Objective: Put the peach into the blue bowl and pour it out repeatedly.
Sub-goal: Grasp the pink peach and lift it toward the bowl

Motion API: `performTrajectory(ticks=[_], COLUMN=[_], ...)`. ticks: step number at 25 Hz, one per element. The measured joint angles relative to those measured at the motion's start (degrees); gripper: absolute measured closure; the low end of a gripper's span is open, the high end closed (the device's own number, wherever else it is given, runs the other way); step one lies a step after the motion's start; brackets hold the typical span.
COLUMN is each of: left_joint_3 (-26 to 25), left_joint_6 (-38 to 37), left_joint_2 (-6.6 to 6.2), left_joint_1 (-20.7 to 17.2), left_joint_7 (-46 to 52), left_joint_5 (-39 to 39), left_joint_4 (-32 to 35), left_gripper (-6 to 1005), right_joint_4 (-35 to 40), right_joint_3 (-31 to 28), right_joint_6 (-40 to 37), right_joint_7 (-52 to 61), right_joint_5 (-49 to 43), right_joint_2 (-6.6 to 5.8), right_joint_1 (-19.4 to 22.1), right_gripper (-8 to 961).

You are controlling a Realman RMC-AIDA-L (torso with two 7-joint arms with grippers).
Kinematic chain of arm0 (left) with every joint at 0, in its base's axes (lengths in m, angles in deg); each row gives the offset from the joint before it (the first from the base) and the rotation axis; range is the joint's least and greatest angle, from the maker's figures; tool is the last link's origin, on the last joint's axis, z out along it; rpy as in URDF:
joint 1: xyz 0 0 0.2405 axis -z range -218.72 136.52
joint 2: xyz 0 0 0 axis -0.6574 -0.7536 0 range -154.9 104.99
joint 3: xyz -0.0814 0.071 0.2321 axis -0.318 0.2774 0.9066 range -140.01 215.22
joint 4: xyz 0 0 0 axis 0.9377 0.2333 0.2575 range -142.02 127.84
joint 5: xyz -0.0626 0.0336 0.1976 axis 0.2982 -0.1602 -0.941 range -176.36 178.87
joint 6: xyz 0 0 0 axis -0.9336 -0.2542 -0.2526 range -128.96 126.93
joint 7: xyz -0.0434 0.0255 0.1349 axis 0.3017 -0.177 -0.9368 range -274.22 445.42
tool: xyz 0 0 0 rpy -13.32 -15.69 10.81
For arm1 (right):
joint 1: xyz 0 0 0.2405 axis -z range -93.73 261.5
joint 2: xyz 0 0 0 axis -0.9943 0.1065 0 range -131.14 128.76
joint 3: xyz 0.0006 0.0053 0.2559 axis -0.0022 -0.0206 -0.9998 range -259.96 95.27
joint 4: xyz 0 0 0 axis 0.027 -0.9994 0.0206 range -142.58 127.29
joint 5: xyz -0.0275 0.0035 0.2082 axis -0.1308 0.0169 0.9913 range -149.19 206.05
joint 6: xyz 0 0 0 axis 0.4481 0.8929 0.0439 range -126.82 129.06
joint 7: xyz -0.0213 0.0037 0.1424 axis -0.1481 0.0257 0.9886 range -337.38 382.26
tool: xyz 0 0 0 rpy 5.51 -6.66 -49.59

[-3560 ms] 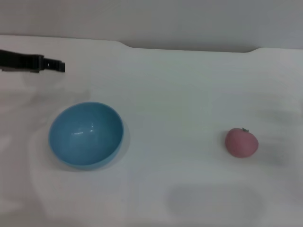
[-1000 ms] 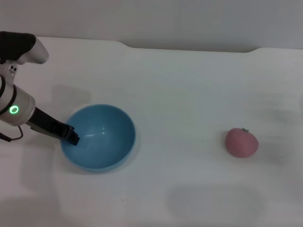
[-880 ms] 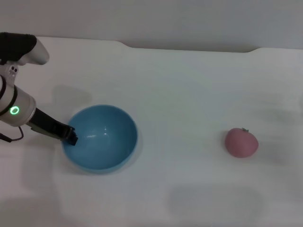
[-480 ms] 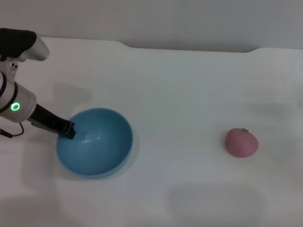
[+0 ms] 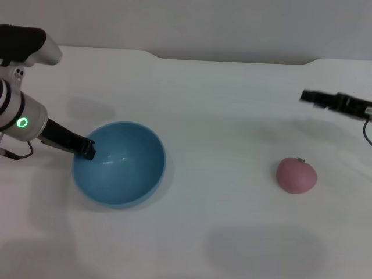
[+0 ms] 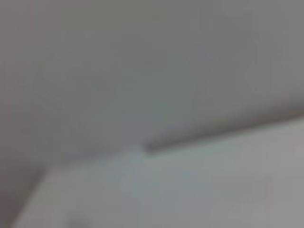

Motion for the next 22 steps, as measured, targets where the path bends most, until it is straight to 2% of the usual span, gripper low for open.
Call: performTrajectory(ticks=[5, 11, 18, 22], left_joint_3=[0.11, 0.12, 0.12, 0.11], left_joint_6=[0.02, -0.03, 0.05, 0.05], left_joint_2=[0.04, 0.07, 0.09, 0.09], left_joint_1=[0.52, 0.41, 0.46, 0.52], left_joint_7=[0.01, 0.01, 0.14, 0.16], left_joint_5=[0.03, 0.03, 0.03, 0.03], left_joint_4=[-0.02, -0.07, -0.02, 0.09], left_gripper=[1001, 1000, 1000, 1000], right_joint_4=[5.28, 9.82, 10.53, 10.18], right_joint_3=[0.33, 5.14, 8.06, 11.85], right_joint_6=[-6.03, -8.29, -10.66, -9.14], right_joint_7=[9.26, 17.03, 17.41, 17.43], right_joint_5=[-18.66, -32.89, -34.37, -36.94], right_joint_2=[-0.29, 0.92, 1.22, 2.26], right_joint_1=[-4.66, -7.75, -8.69, -8.87], right_gripper=[422, 435, 449, 457])
